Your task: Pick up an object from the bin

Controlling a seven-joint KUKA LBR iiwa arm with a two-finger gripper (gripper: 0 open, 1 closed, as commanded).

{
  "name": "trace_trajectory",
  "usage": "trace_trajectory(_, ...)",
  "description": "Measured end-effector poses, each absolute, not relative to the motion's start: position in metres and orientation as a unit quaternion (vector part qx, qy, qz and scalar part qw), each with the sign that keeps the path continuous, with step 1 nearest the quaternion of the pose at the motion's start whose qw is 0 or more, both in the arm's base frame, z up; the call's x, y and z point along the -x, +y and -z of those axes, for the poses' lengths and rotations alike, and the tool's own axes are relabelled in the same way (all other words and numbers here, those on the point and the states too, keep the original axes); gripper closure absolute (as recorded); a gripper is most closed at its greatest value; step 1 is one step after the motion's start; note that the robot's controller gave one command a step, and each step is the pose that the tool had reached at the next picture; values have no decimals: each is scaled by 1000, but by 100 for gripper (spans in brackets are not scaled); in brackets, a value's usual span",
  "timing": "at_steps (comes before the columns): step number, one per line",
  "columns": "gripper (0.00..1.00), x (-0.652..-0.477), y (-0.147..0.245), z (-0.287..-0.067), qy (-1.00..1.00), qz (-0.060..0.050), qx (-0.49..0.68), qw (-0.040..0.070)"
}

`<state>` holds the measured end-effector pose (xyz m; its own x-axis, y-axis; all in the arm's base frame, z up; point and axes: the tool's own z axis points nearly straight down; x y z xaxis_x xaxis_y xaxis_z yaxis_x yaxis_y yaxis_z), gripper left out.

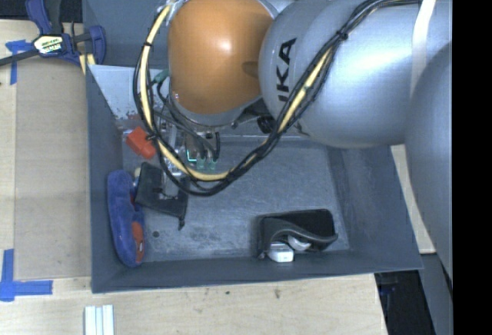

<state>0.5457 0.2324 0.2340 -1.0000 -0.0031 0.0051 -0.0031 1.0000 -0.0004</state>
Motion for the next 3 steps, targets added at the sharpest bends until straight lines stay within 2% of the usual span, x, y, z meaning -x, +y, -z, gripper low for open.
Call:
trace_trajectory(1, 100, -548, 231, -239, -1000, 1, 1, -1)
trace_trajectory(2, 100, -554, 243, -91, -995, 5, 97, -4)
trace_trajectory(3, 100, -579, 212, -88, -995, 8, 93, -16)
